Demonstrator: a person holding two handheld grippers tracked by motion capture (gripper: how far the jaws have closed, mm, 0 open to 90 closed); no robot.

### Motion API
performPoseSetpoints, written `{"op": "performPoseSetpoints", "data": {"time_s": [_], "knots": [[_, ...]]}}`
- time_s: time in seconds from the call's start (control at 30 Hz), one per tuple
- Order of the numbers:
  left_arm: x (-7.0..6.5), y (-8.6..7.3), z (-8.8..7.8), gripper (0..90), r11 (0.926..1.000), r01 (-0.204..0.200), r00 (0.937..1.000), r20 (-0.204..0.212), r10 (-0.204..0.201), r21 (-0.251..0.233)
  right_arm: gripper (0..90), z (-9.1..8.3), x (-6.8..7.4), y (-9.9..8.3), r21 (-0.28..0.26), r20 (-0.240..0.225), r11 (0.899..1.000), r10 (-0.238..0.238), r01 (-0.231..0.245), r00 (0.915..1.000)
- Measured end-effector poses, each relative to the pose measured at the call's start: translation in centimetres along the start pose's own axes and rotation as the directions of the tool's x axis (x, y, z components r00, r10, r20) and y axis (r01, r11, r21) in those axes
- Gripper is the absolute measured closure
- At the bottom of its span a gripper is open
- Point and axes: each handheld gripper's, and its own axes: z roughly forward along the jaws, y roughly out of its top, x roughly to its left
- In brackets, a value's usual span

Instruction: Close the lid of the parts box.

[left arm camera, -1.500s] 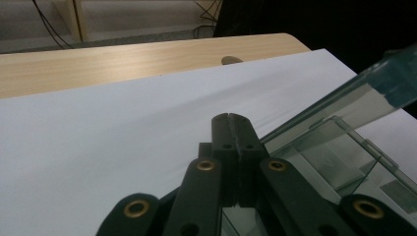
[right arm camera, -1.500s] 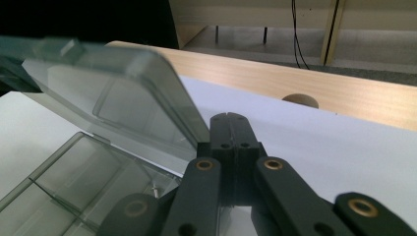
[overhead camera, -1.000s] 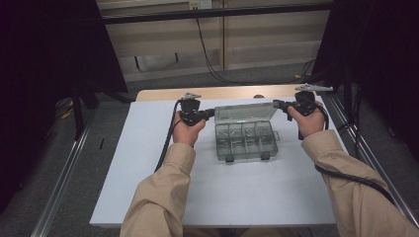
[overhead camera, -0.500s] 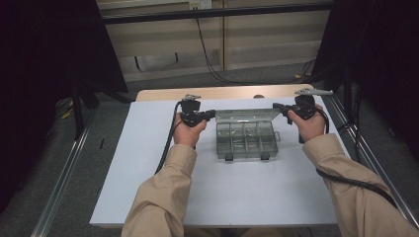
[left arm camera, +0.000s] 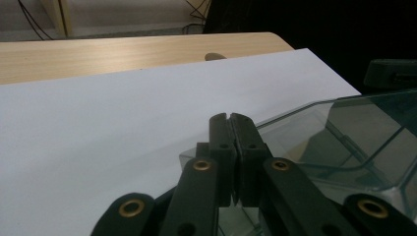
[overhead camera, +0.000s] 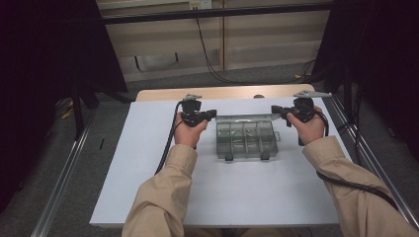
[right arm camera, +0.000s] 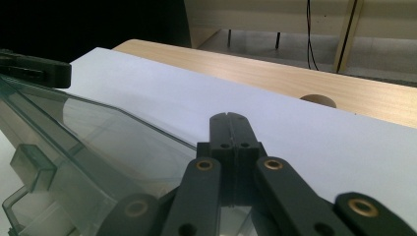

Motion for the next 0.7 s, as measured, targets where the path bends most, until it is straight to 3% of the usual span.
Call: {"op": "performPoseSetpoints", "data": {"time_s": [0.43,0.7], "knots": [[-0.02,0.03,-0.46,88.3,0.9997,-0.005,0.9999,-0.009,0.005,0.023,90.0,-0.30,0.19,-0.63,0.001,-0.001,1.000,-0.013,0.013,0.9999],[-0.01,-0.32,-0.54,88.1,0.9978,-0.005,0.9997,-0.023,0.007,0.065,90.0,-0.24,0.27,-1.01,0.005,-0.008,1.000,-0.013,0.013,0.9999]]}}
